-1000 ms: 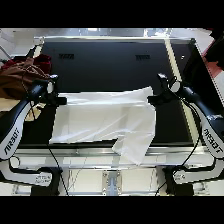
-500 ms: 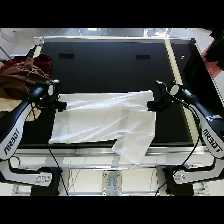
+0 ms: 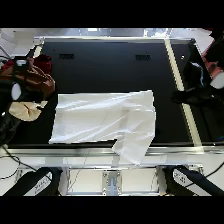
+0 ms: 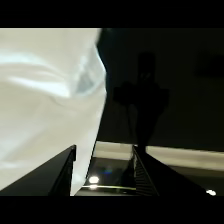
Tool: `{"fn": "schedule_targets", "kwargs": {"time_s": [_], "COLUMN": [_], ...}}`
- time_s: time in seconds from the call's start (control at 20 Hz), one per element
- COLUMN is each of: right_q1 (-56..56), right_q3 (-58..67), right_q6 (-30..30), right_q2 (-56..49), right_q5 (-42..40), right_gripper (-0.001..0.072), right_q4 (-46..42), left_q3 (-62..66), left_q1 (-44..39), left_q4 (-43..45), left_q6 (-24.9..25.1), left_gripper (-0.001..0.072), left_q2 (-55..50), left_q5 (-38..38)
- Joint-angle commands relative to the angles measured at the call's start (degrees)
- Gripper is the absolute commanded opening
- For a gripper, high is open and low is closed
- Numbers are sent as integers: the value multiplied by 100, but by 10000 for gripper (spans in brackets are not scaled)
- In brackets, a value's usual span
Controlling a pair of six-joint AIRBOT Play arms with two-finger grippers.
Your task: Fold the shirts.
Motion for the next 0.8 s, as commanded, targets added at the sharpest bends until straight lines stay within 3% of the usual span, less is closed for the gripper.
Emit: {"fn": "schedule_targets", "kwargs": {"time_s": [0.0, 0.2, 0.35, 0.75], "right_q1": [-813, -1047, -1047, -1047], "right_q3": [-1456, -3110, -4026, -4732], "right_q6": [337, 205, 109, -85], "right_q2": [756, 487, 369, 323], "right_q5": [184, 743, 577, 164], "right_gripper": [463, 463, 462, 448], "right_q4": [960, 1906, 2090, 2225], "left_q3": [-358, -422, -428, -433], "left_q1": [267, 271, 271, 271], "left_q4": [-7, -11, -131, -317], "left_q6": [-214, -216, -214, -216], "left_gripper": [559, 559, 558, 559], "left_q2": [901, 964, 925, 920], "left_q5": [17, -216, -313, -332]}}
